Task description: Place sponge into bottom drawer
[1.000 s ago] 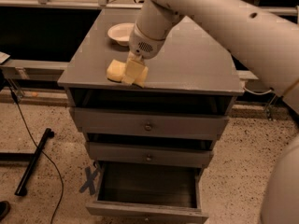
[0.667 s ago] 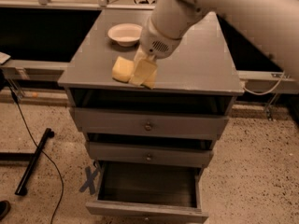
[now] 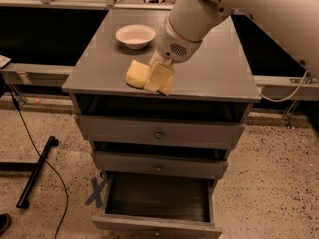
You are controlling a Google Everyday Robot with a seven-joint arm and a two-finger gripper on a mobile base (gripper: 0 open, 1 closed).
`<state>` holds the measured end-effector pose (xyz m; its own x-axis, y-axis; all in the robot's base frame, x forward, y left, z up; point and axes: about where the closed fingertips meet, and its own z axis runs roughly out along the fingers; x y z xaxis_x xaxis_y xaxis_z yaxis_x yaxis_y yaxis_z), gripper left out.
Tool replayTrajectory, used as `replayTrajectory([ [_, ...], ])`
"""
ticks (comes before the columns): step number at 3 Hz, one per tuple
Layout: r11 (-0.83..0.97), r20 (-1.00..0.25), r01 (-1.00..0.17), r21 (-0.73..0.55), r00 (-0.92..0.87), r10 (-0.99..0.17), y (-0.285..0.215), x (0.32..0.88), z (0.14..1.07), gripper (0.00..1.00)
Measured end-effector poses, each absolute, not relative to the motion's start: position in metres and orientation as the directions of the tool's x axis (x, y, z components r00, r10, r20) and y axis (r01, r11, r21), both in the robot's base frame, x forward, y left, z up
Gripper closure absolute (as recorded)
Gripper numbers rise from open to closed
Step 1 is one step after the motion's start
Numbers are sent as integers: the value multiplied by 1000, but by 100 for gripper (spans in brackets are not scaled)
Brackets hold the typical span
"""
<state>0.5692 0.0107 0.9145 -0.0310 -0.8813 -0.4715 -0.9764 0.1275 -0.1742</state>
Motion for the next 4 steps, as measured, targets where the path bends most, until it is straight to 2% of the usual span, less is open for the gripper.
replayTrajectory([
  [2,191,-656,-971,-141,-53,-753,-25,544,853,100],
  [3,224,-665,-963,-150,-69,-744,-44,542,855,100],
  [4,217,-663,-965,-150,-65,-746,-40,542,855,100],
])
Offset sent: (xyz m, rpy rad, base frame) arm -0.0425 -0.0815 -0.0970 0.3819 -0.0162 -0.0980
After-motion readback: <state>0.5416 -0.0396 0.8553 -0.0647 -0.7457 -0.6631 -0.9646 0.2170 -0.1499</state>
